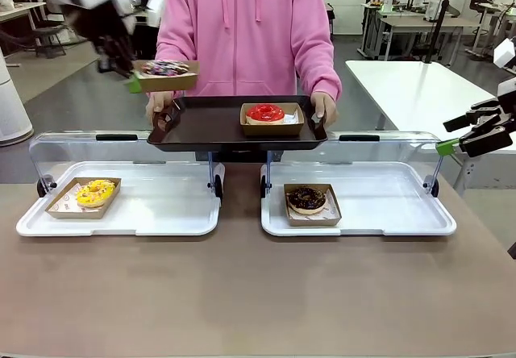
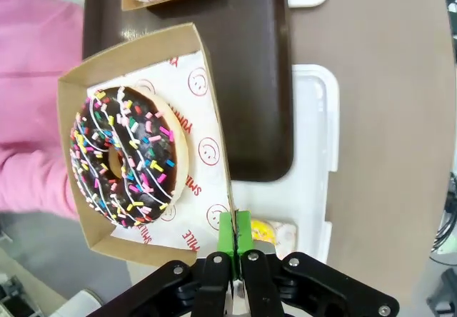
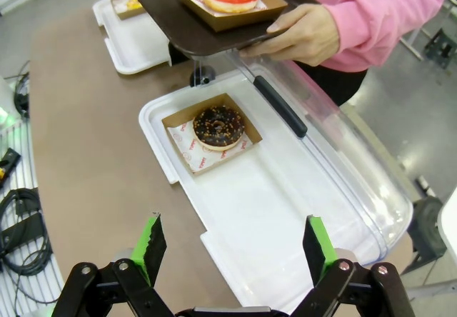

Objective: Provide the desired donut to the person.
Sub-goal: Place the picked Paper togo box onto the Handle tray extended by the person.

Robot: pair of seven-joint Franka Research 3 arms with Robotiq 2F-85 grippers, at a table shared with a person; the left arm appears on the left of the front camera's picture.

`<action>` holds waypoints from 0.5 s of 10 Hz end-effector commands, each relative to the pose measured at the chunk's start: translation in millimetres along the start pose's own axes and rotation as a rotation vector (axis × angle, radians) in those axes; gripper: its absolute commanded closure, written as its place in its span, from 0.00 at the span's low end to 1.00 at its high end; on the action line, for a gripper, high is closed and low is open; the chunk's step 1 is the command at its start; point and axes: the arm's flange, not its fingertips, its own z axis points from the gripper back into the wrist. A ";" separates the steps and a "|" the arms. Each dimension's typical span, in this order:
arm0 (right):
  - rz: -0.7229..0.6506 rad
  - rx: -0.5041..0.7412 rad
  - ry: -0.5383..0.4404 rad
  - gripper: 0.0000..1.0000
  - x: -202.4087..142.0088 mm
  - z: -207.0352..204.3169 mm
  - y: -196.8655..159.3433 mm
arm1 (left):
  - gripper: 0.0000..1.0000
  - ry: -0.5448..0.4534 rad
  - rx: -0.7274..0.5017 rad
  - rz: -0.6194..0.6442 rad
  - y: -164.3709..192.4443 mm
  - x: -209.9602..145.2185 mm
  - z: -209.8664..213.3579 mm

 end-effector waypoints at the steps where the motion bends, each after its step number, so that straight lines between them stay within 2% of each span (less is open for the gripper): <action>1: -0.002 0.004 -0.012 0.00 -1.5 -1.3 -0.2 | 0.99 0.076 -0.019 -0.081 25.4 32.0 -23.2; 2: -0.002 0.004 -0.012 0.00 -1.5 -1.3 -0.2 | 0.99 0.089 -0.051 -0.112 30.6 43.0 -43.8; 5: -0.002 0.004 -0.012 0.00 -1.5 -1.3 -0.2 | 0.99 0.089 -0.107 -0.133 34.5 41.8 -76.7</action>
